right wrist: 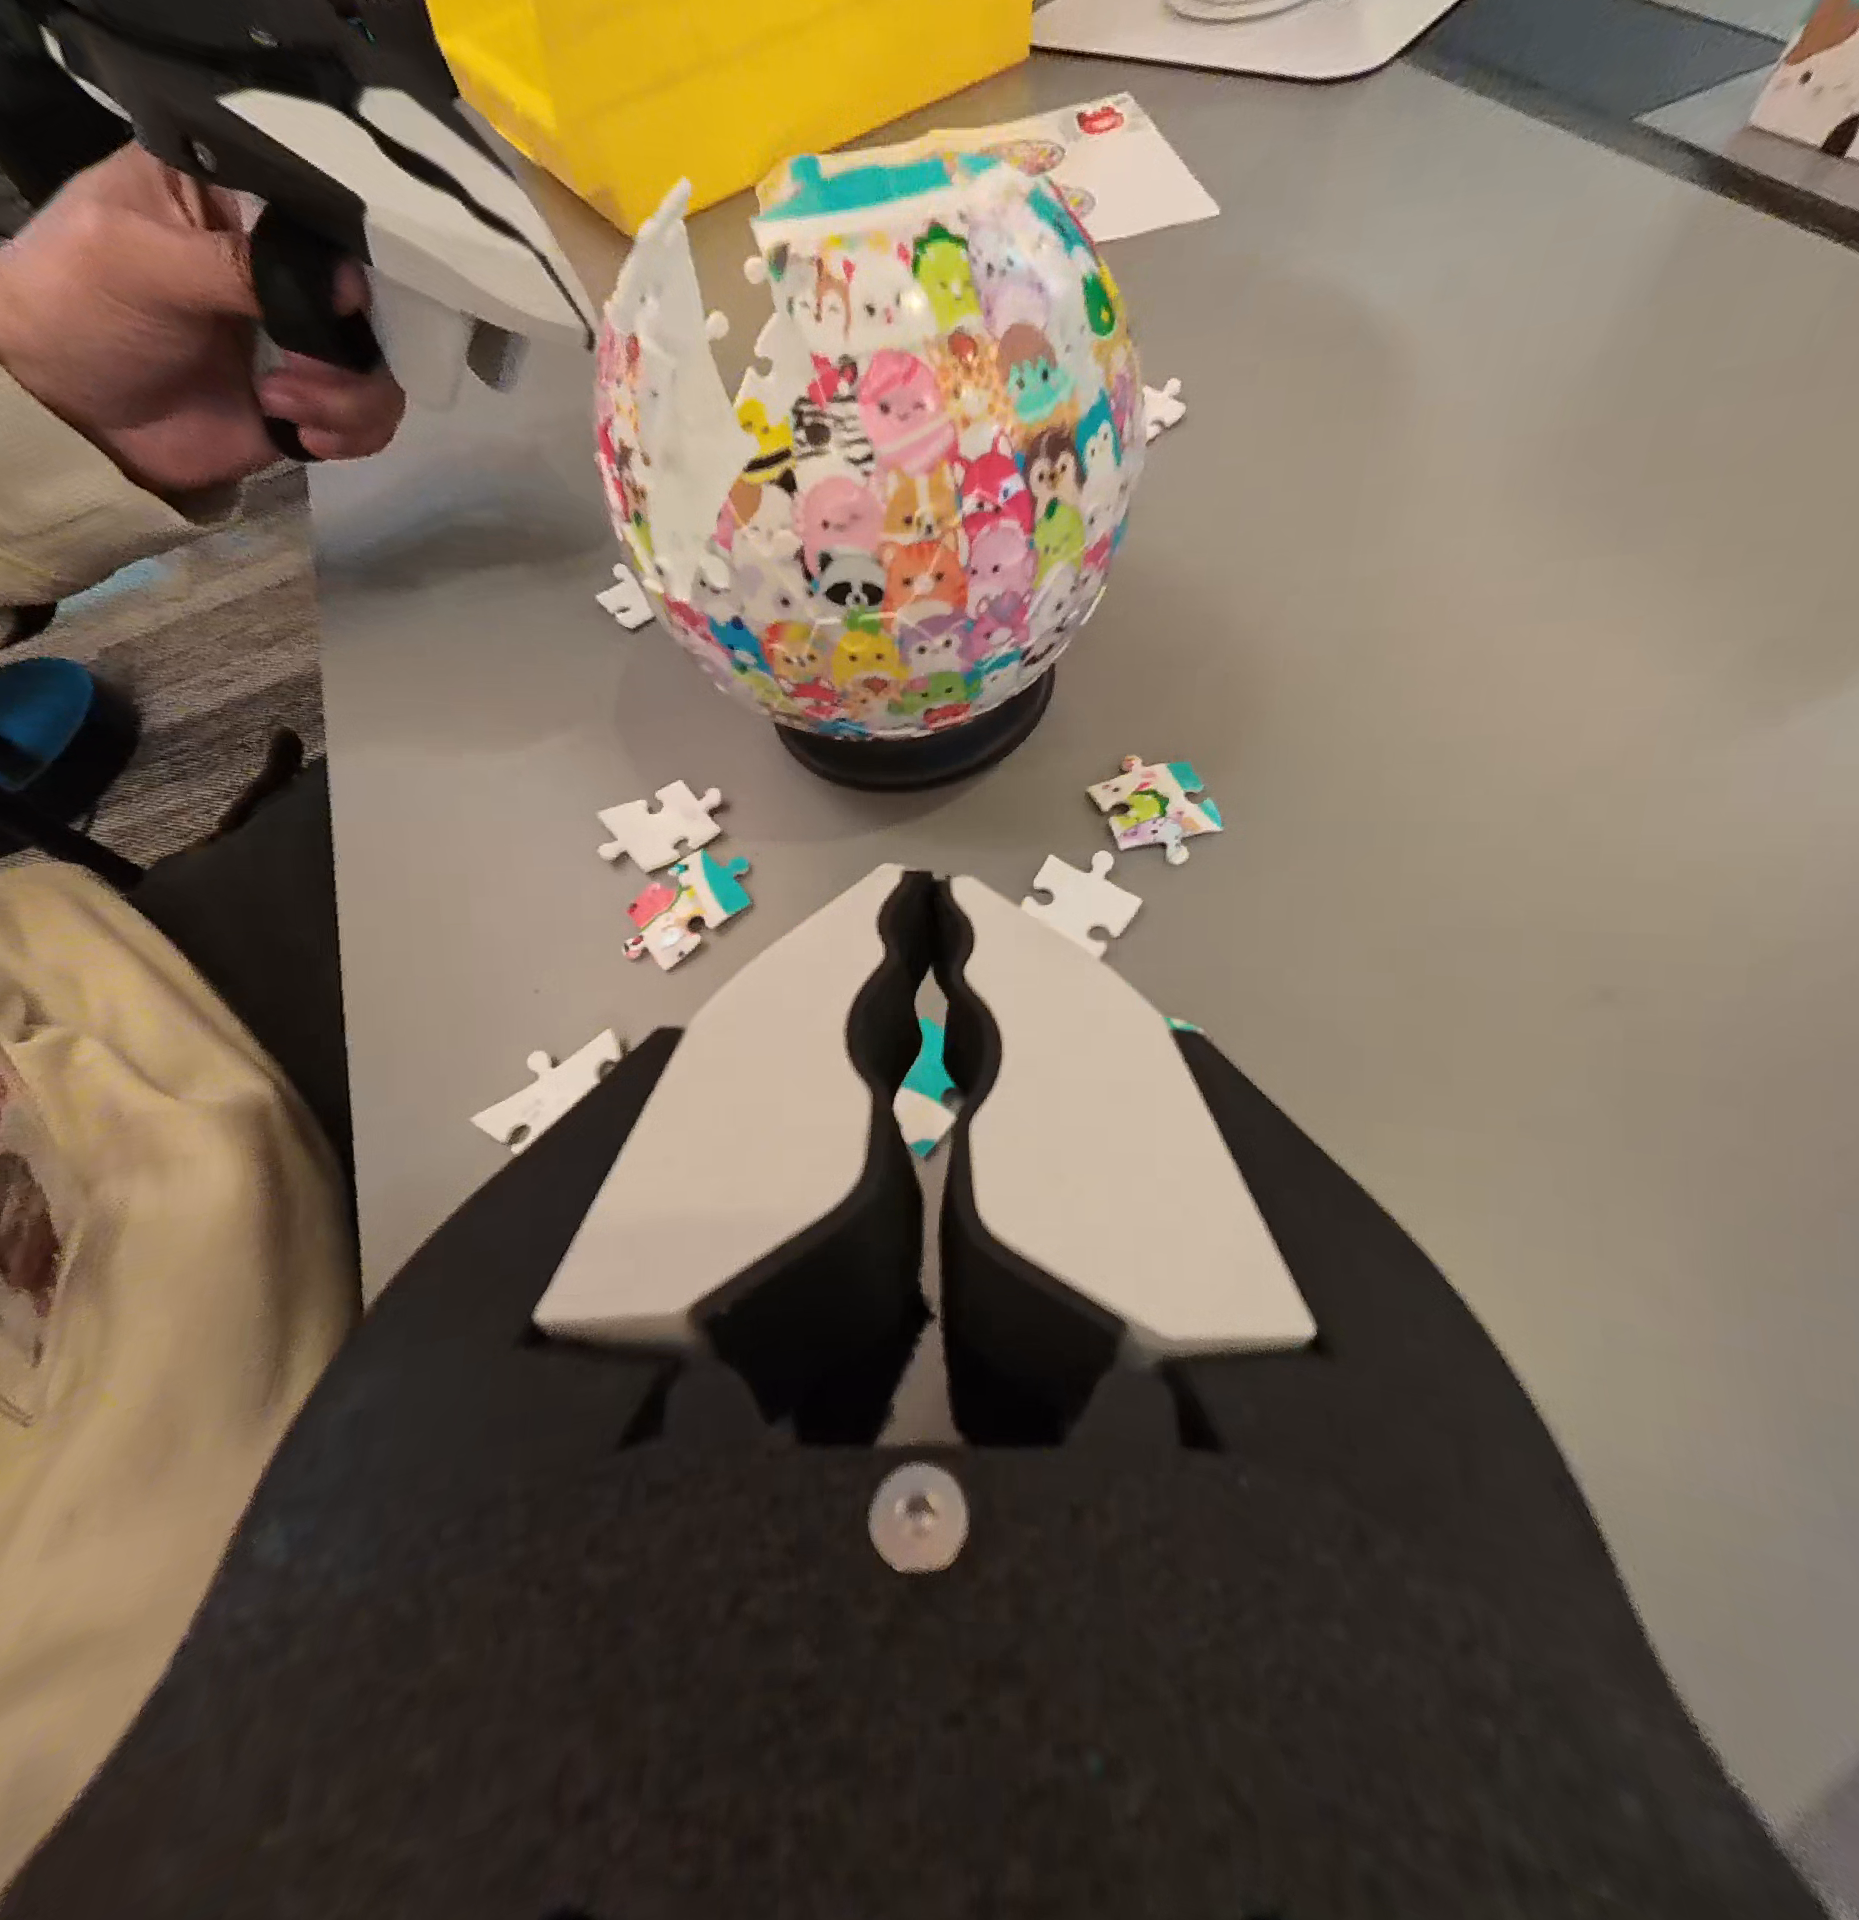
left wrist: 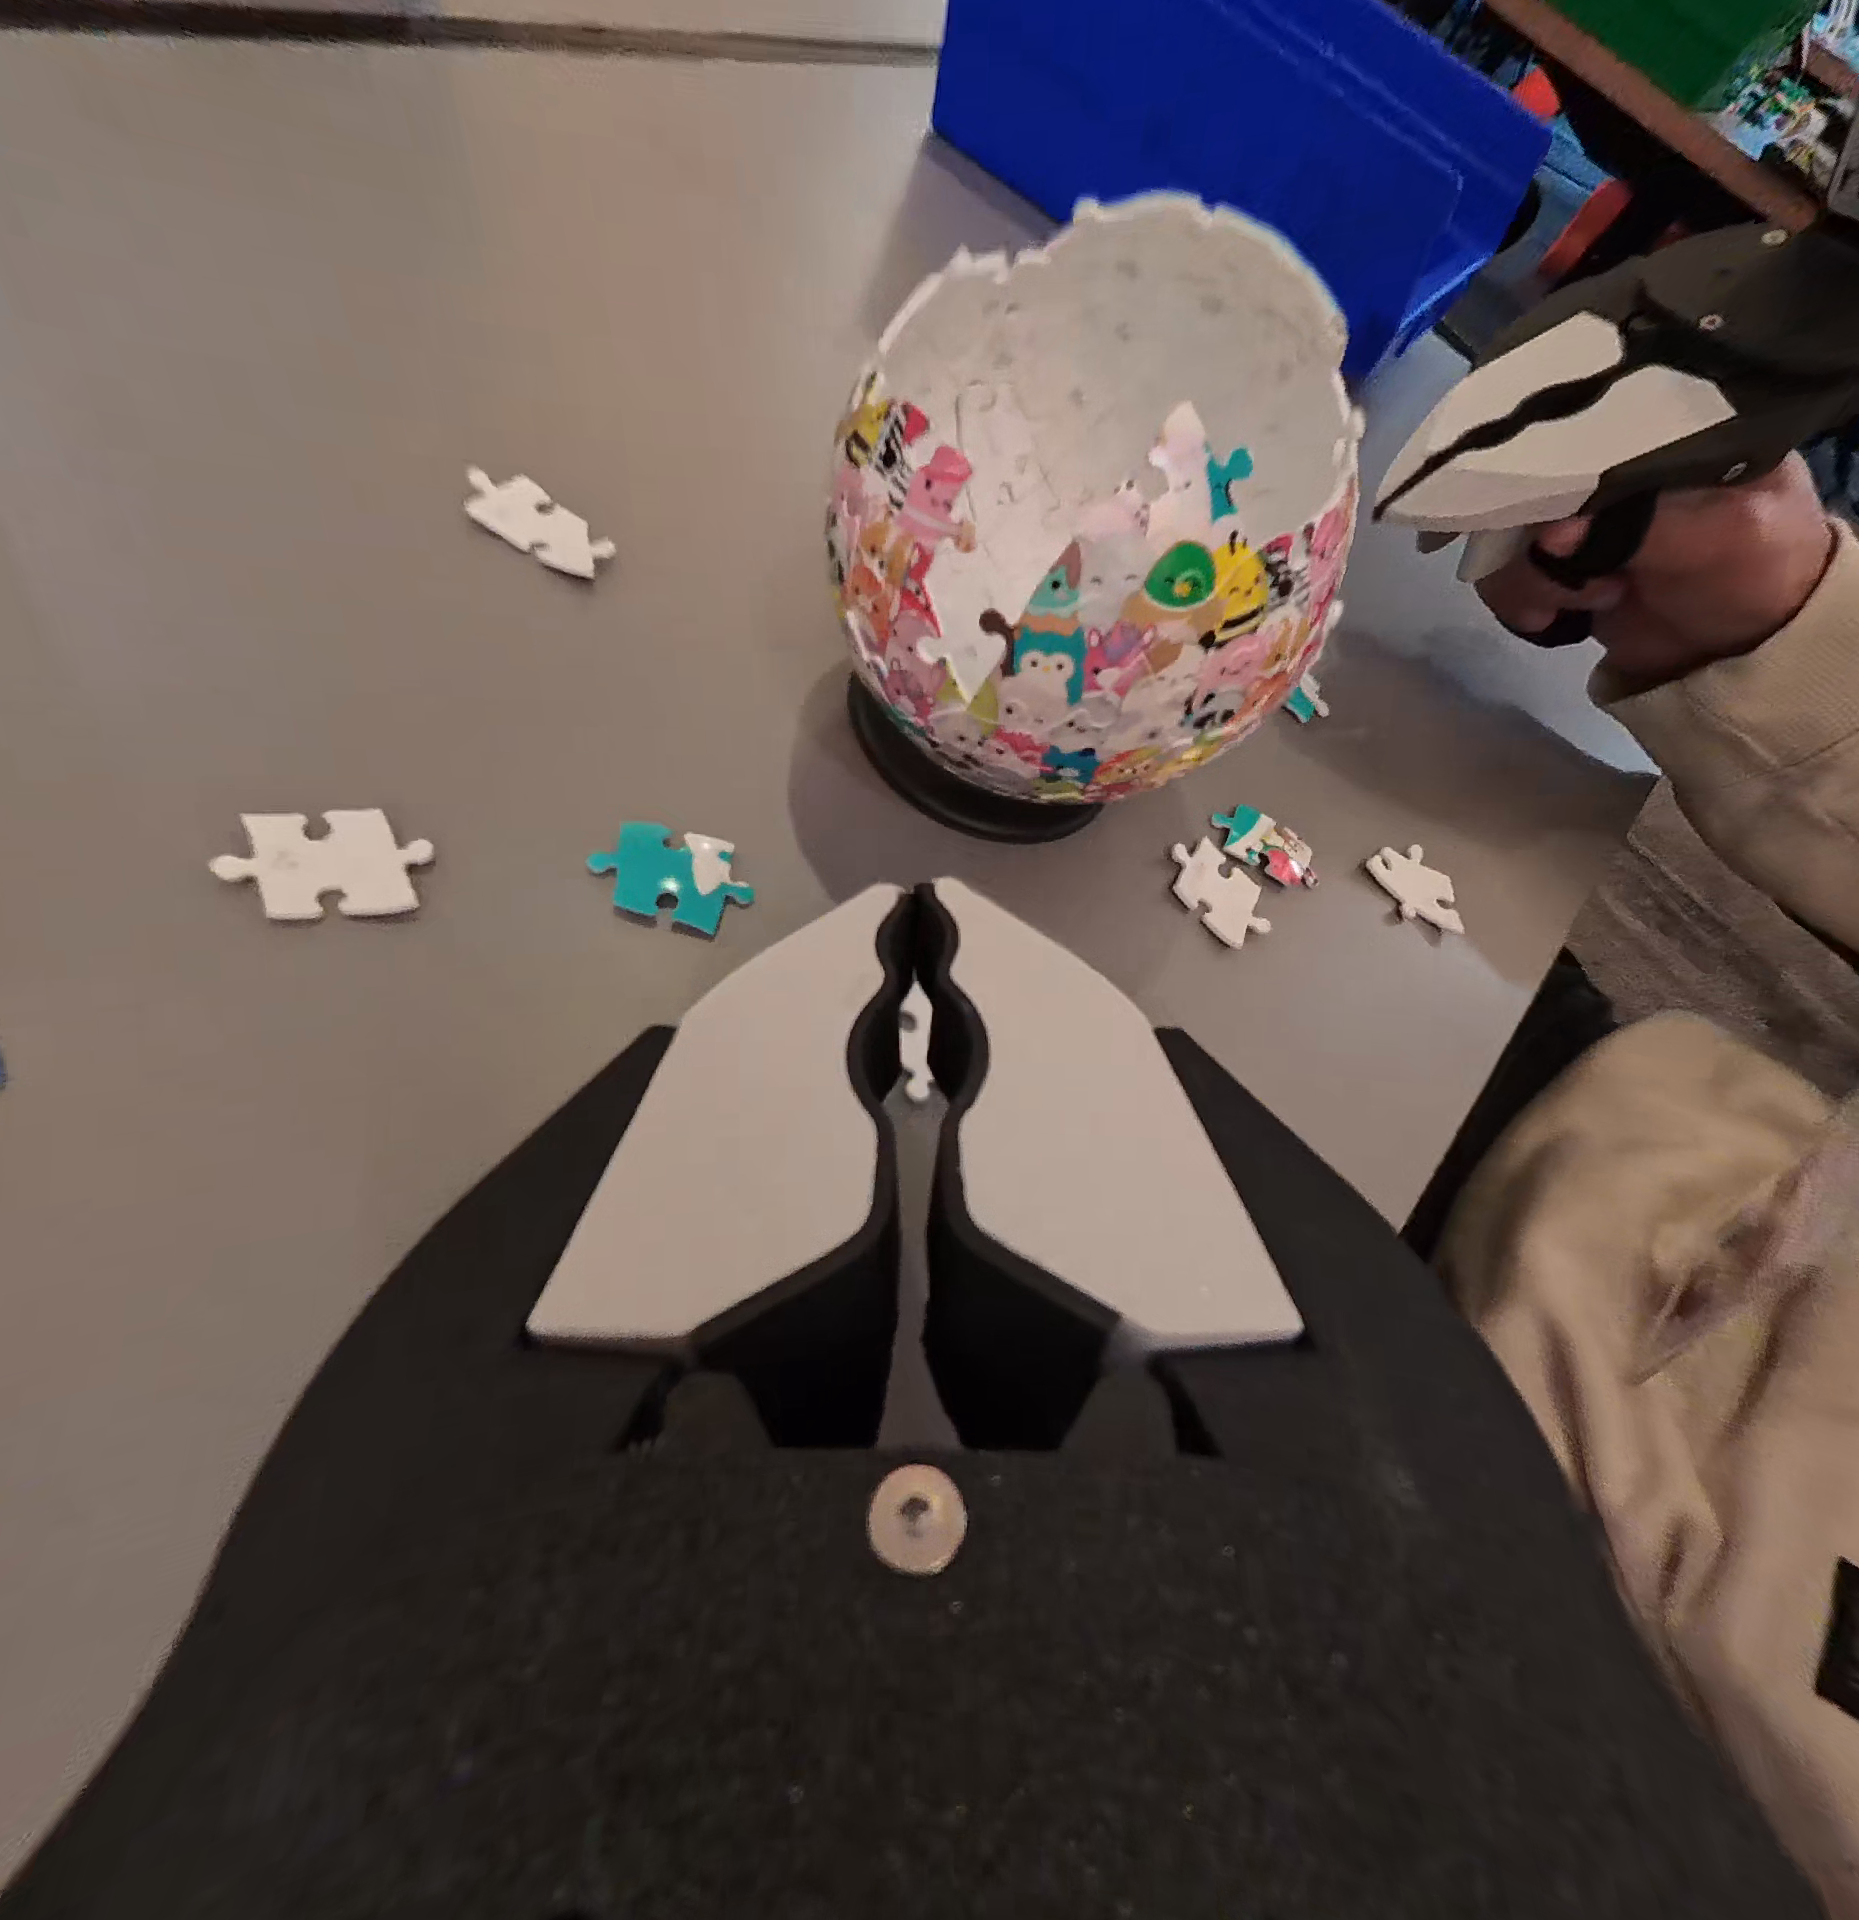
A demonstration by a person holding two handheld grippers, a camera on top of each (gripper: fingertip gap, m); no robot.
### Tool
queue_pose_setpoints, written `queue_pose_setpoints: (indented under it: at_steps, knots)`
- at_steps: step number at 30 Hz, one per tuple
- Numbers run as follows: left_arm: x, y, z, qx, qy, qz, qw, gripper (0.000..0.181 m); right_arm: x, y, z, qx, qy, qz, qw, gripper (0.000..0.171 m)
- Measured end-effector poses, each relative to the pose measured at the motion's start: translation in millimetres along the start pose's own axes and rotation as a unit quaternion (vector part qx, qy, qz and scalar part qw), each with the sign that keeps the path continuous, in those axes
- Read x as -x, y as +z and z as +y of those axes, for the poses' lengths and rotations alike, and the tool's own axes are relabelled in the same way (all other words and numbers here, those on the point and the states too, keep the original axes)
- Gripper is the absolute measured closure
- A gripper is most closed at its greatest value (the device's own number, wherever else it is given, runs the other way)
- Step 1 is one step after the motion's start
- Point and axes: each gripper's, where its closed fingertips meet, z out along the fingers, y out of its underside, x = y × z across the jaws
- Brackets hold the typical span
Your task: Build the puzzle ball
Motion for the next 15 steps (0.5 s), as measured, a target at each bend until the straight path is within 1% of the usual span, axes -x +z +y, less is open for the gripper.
queue_pose_setpoints:
  at_steps: [6, 9, 12, 15]
  knots:
    - [-9, 16, 11, 0.04, 0.022, 0.025, 0.999, 0.181, 1, 8, 12, 0.019, -0.004, -0.009, 1.0, 0.171]
    - [-16, 20, 12, 0.041, 0.029, 0.033, 0.998, 0.181, -2, 6, 3, -0.007, -0.019, -0.006, 1.0, 0.171]
    - [-11, 22, 15, 0.048, 0.037, 0.026, 0.998, 0.181, -6, 2, -5, -0.031, -0.016, -0.013, 0.999, 0.171]
    - [-6, 24, 19, 0.055, 0.035, 0.024, 0.998, 0.181, -11, 7, 1, -0.023, -0.005, -0.024, 0.999, 0.17]
